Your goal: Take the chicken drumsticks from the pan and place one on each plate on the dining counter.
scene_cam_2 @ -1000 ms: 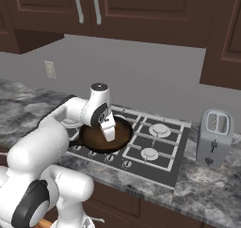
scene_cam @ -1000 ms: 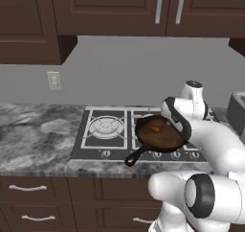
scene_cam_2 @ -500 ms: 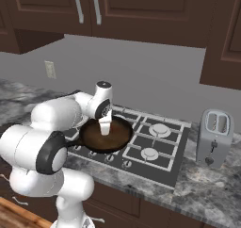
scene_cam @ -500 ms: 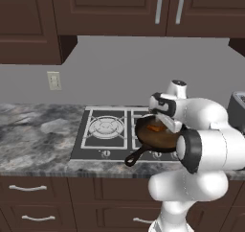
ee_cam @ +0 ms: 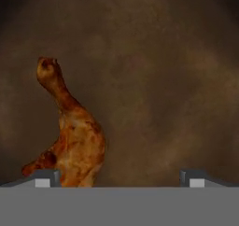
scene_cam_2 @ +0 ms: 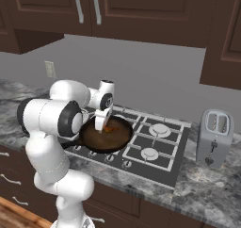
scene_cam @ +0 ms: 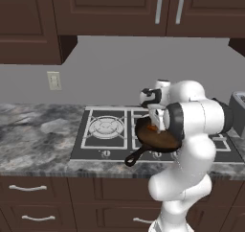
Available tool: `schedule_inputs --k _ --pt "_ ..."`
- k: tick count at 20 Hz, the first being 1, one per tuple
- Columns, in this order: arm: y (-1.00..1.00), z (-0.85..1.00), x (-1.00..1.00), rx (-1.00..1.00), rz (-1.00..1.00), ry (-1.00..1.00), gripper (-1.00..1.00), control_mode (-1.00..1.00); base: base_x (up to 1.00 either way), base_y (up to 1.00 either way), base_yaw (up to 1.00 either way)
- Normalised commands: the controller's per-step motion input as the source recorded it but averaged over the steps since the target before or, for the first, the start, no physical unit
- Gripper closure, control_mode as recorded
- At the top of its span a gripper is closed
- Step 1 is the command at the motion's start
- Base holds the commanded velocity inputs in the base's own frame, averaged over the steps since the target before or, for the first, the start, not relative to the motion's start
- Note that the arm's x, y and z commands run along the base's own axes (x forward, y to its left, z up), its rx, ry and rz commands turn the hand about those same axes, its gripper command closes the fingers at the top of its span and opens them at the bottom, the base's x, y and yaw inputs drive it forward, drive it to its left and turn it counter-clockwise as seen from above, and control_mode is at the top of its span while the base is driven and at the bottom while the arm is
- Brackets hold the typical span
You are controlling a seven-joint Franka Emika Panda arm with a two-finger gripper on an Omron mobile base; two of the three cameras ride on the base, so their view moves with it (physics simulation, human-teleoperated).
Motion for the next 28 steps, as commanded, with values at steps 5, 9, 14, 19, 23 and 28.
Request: schedule_inputs --k 5,9,14,19,23,28 --pt "0.0 -0.61 0.41 0.0 -0.29 0.0 -1.0 -1.0 0.0 0.0 0.0" --pt "0.0 -0.98 0.14 -0.1 -0.29 -0.22 -1.0 -1.0 0.0 0.0 0.0" --pt "0.22 -1.0 -0.46 -0.27 -0.38 -0.38 1.0 -1.0 0.0 0.0 0.0" --pt "0.1 -1.0 -0.68 -0.26 -0.48 -0.34 1.0 -1.0 0.0 0.0 0.0" --pt "-0.32 -1.0 -0.26 -0.02 -0.42 -0.06 1.0 -1.0 0.0 0.0 0.0" --pt "-0.49 -0.58 -0.08 0.08 -0.34 0.05 1.0 -1.0 0.0 0.0 0.0"
